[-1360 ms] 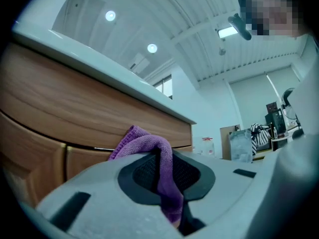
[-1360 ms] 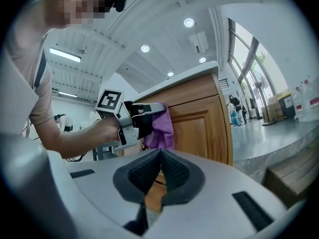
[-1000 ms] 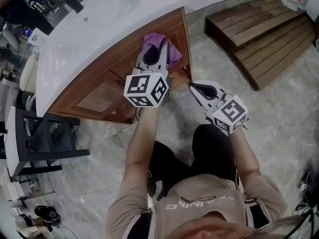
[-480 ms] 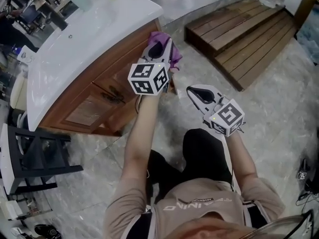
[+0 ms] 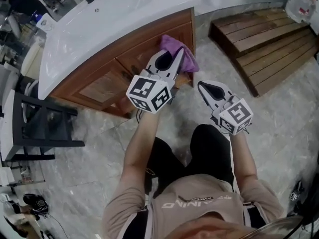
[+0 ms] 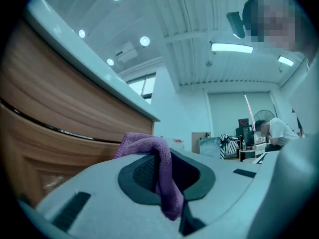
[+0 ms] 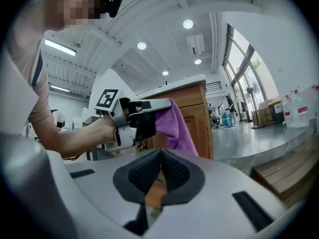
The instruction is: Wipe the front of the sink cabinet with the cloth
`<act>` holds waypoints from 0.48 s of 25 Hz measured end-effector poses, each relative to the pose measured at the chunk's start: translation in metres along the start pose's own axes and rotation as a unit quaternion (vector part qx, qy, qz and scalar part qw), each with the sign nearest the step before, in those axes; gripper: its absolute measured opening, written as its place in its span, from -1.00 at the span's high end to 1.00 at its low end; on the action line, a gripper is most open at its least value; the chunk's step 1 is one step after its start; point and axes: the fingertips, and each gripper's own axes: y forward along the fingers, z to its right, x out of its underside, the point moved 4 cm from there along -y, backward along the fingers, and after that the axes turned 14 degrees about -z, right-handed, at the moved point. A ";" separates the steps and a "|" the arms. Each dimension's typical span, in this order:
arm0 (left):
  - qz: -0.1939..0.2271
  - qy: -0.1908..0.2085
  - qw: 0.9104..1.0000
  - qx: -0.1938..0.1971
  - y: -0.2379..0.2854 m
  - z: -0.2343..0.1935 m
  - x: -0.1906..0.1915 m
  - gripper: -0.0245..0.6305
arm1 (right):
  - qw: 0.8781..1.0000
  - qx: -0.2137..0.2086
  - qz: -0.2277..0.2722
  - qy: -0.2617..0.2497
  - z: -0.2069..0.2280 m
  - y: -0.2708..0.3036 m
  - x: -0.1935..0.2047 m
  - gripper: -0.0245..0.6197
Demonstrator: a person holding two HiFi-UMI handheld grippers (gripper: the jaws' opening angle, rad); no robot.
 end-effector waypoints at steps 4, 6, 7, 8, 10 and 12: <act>0.005 0.000 0.998 -0.063 -0.072 -0.024 0.012 0.81 | 0.999 -0.044 -0.001 -0.011 -0.026 0.037 -0.006 0.89; -0.004 -0.007 0.994 -0.108 -0.110 -0.038 0.030 0.81 | 0.997 -0.071 -0.006 -0.019 -0.042 0.054 -0.008 0.89; -0.010 -0.009 0.991 -0.135 -0.130 -0.045 0.039 0.81 | 0.996 -0.085 -0.009 -0.024 -0.051 0.062 -0.008 0.89; -0.016 -0.009 0.986 -0.165 -0.150 -0.051 0.048 0.81 | 0.994 -0.100 -0.013 -0.031 -0.060 0.069 -0.008 0.89; -0.024 -0.009 0.975 -0.220 -0.189 -0.065 0.063 0.81 | 0.991 -0.122 -0.018 -0.043 -0.074 0.083 -0.010 0.89; -0.025 -0.012 0.963 -0.268 -0.225 -0.082 0.075 0.81 | 0.989 -0.134 -0.020 -0.051 -0.083 0.096 -0.012 0.89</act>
